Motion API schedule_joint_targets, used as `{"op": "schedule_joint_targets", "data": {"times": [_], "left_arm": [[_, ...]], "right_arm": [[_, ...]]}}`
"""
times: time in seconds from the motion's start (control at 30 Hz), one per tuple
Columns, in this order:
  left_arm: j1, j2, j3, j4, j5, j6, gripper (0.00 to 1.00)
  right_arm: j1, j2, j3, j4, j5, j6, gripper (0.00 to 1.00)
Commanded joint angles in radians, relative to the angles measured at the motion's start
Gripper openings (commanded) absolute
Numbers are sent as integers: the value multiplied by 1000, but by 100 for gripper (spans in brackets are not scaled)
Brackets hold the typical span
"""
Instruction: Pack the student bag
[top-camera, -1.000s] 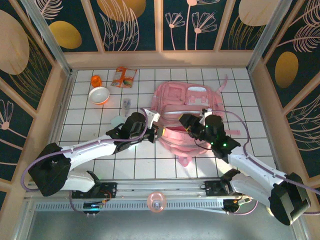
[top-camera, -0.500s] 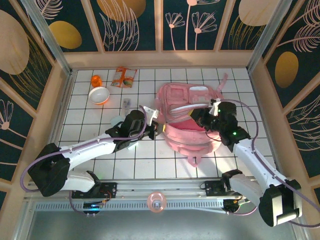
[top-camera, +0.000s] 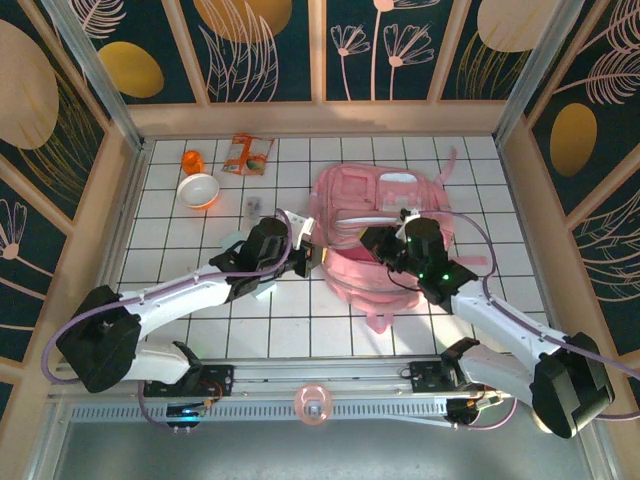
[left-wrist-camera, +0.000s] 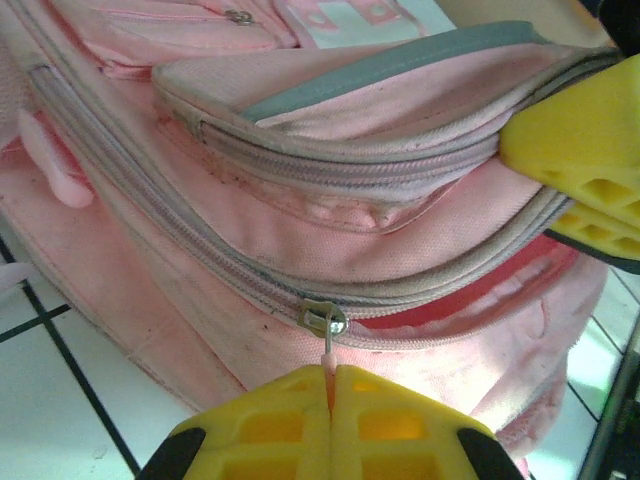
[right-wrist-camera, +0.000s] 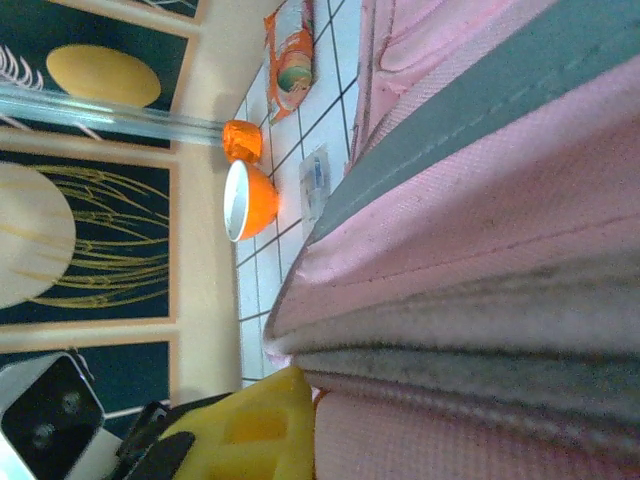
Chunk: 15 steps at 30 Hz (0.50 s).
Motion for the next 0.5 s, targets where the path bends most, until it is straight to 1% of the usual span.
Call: {"op": "schedule_joint_targets", "data": {"times": [0.0, 0.03, 0.13, 0.17, 0.23, 0.33, 0.47], "left_arm": [[4, 9, 16, -14, -84, 36, 0], [8, 16, 16, -15, -98, 38, 0], [23, 42, 17, 1, -147, 41, 0], [29, 54, 22, 6, -157, 44, 0], [37, 84, 40, 10, -176, 59, 0], [53, 123, 69, 15, -211, 78, 0], [97, 169, 95, 61, -241, 100, 0]], "right_arm": [[-14, 16, 80, -4, -9, -78, 0], [-16, 23, 110, -39, -53, -116, 0], [-16, 26, 157, -80, -167, -158, 0], [-51, 25, 168, -90, -211, -167, 0], [-72, 24, 200, -124, -291, -192, 0], [-107, 20, 271, -229, -360, -250, 0], [-178, 13, 371, -372, -446, -327, 0]]}}
